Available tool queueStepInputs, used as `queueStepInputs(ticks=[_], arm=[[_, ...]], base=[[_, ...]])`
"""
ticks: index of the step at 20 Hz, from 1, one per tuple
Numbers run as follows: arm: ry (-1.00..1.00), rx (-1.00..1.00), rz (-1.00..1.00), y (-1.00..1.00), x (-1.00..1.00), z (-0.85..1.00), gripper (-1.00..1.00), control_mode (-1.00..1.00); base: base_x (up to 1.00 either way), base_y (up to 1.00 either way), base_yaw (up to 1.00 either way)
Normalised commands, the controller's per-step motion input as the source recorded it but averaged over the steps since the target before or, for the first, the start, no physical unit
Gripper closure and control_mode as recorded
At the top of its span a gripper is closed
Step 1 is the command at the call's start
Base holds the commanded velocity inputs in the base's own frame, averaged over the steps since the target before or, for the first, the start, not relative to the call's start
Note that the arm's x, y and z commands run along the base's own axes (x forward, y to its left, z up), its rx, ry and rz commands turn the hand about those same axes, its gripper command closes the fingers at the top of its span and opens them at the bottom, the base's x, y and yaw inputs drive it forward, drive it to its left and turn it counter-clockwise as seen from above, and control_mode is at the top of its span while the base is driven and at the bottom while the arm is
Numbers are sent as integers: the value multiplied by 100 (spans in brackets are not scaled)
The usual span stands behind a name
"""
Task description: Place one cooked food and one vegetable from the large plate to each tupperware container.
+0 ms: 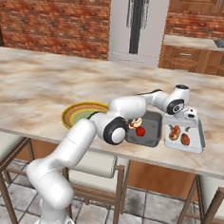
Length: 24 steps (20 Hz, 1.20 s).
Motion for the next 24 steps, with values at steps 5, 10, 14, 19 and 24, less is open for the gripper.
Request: queueStepInputs(ticks=[5,10,14,19,24], arm=[[0,0,0,3,0,1,-100,-100],[-8,-2,0,44,-73,23,-100,-100],[-12,-7,8,94,-100,48,-100,-100],[-7,-17,14,100,-76,72,-100,-100],[-2,-17,9,100,-83,59,-100,-100]], base=[[0,0,0],[0,0,0],[0,0,0],[0,0,0],[0,0,0]])
